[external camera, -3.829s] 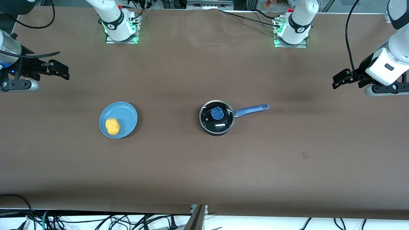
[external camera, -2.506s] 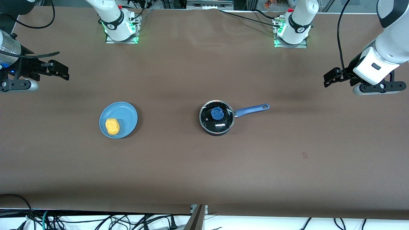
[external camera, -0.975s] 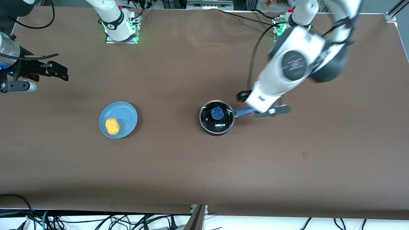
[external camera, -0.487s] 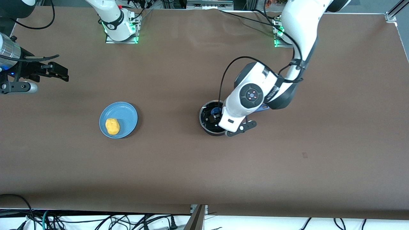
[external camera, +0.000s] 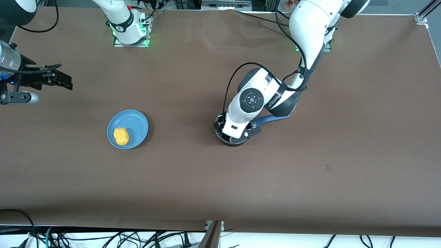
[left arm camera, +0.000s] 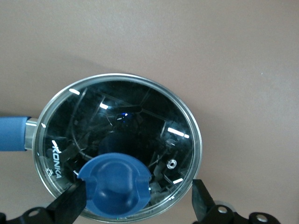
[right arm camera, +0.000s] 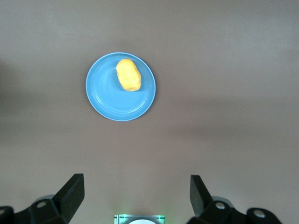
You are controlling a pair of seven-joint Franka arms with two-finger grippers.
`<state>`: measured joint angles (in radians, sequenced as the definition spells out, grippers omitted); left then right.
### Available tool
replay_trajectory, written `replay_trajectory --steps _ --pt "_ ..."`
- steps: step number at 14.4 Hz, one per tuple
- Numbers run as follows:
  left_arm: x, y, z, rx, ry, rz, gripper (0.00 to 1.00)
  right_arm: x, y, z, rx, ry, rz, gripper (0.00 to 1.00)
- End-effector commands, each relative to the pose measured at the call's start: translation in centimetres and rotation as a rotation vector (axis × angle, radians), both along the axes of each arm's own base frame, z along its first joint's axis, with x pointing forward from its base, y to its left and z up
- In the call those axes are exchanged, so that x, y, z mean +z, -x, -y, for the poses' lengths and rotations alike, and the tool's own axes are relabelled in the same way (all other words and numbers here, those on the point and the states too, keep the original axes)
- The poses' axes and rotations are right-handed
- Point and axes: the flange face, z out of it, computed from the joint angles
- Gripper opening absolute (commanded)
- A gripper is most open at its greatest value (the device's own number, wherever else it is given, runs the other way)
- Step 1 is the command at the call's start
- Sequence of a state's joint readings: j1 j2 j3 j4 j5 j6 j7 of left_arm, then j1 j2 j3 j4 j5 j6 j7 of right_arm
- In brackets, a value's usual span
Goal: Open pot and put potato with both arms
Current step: 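Reach the left gripper to the glass lid's blue knob on the pot, then grasp the lid knob with the left gripper while the right gripper reaches the potato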
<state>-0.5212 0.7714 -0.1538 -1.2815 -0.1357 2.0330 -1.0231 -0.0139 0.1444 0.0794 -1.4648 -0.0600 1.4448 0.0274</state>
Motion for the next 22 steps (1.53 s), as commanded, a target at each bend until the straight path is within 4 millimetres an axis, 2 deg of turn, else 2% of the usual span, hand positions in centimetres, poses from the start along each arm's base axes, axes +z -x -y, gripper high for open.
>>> replay_trajectory --steps 1,3,5,8,10,11,14,16,17,19,20,21,22 --pt "0.9 -1.8 -1.6 0.010 0.011 0.015 1.00 -4.4 -1.1 0.6 -0.004 0.006 -0.033 1.00" --pt "2.0 -1.8 -1.9 0.005 0.011 0.011 1.00 -8.7 -2.6 0.9 0.012 0.001 -0.028 1.00" --pt "1.6 -1.3 -1.6 -0.004 0.003 -0.001 1.00 -11.8 -3.6 1.0 0.015 -0.001 -0.034 1.00" --pt "1.1 -1.1 -1.6 -0.010 -0.006 -0.013 1.00 -18.7 -5.2 0.6 0.022 -0.015 -0.070 1.00" --pt "-0.2 -0.2 -1.4 -0.022 -0.025 -0.040 1.00 -23.9 -5.7 0.5 0.032 -0.023 -0.050 1.00" --pt "-0.8 0.2 -1.4 -0.025 -0.033 -0.052 1.00 -25.8 -5.7 0.3 0.038 -0.028 -0.031 1.00" --pt "-1.1 0.4 -1.4 -0.015 -0.035 -0.061 1.00 -30.5 -5.7 -0.2 0.053 -0.038 0.000 1.00" --pt "-0.6 -0.2 -1.9 -0.008 -0.024 -0.058 0.68 -33.0 -6.3 -0.6 0.059 -0.047 0.032 1.00" --pt "-0.6 -0.2 -2.1 -0.010 -0.024 -0.064 0.56 -34.1 -6.4 -0.9 0.064 -0.049 0.040 1.00" --pt "-0.5 -0.5 -2.5 -0.006 -0.027 -0.066 0.44 -35.9 -6.6 -1.9 0.087 -0.053 0.057 1.00" --pt "-0.5 -0.6 -2.6 -0.004 -0.027 -0.068 0.38 -36.1 -6.7 -2.6 0.110 -0.054 0.069 1.00" --pt "-0.5 -0.6 -2.6 -0.005 -0.029 -0.069 0.29 -36.6 -6.7 -3.2 0.134 -0.057 0.067 1.00" --pt "-0.5 -0.5 -2.5 -0.010 -0.030 -0.067 0.15 -36.7 -6.6 -3.5 0.140 -0.058 0.067 1.00"
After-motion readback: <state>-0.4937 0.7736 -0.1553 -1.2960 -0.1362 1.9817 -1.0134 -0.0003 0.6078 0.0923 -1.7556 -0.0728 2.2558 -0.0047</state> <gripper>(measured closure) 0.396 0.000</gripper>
